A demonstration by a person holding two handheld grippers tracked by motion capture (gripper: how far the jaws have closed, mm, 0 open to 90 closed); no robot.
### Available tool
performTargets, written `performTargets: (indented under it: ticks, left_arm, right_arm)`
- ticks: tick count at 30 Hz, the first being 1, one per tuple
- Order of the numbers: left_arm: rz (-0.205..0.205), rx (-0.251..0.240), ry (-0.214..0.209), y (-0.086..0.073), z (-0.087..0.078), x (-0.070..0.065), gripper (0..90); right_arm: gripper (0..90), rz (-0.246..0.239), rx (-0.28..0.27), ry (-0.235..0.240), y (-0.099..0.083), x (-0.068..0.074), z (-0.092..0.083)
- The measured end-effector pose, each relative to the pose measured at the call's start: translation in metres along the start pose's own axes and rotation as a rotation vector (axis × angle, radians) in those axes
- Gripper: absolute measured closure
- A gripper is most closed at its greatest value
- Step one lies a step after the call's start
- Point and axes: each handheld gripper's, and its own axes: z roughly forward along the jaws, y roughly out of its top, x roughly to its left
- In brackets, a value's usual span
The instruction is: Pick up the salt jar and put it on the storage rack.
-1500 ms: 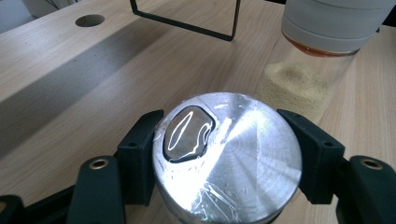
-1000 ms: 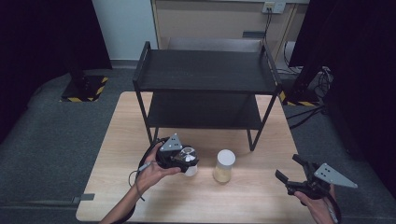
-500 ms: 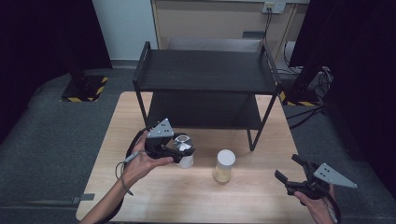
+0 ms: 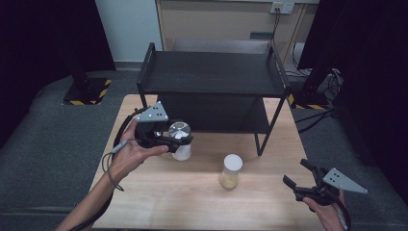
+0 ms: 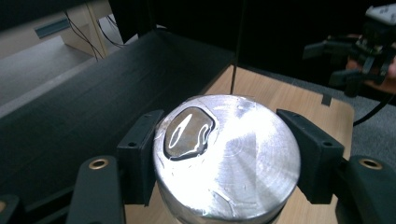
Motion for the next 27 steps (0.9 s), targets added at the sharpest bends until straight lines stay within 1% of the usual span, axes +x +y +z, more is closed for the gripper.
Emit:
performTargets:
  ticks: [3,7,14,18,21,24,27]
  left_arm:
    - [0.004,-0.008,0.025,0.013,-0.009,-0.002,33.7]
    - [0.024,-0.014,0.046,0.035,-0.022,-0.005,33.7]
    - [0.043,-0.033,0.070,0.077,-0.042,-0.006,33.6]
    - [0.039,-0.045,0.081,0.098,-0.049,-0.005,33.6]
    - [0.033,-0.056,0.096,0.109,-0.052,-0.006,33.6]
    - [-0.001,-0.093,0.099,0.116,-0.054,-0.002,33.7]
    - [0.006,-0.091,0.119,0.127,-0.055,-0.002,33.6]
  right_arm:
    - [5.2,0.000,0.000,0.001,0.000,0.000,0.000]
    - [5.3,0.003,0.000,0.000,0.000,0.000,0.000]
    - [5.3,0.002,0.000,0.002,0.000,0.000,0.000]
    - [5.3,0.007,0.000,0.001,0.000,0.000,0.000]
    - [5.2,0.007,-0.004,0.001,-0.001,-0.001,-0.001]
    - [5.2,0.008,-0.004,0.000,-0.001,-0.001,-0.001]
    - [5.2,0.005,-0.004,0.003,-0.001,0.000,-0.001]
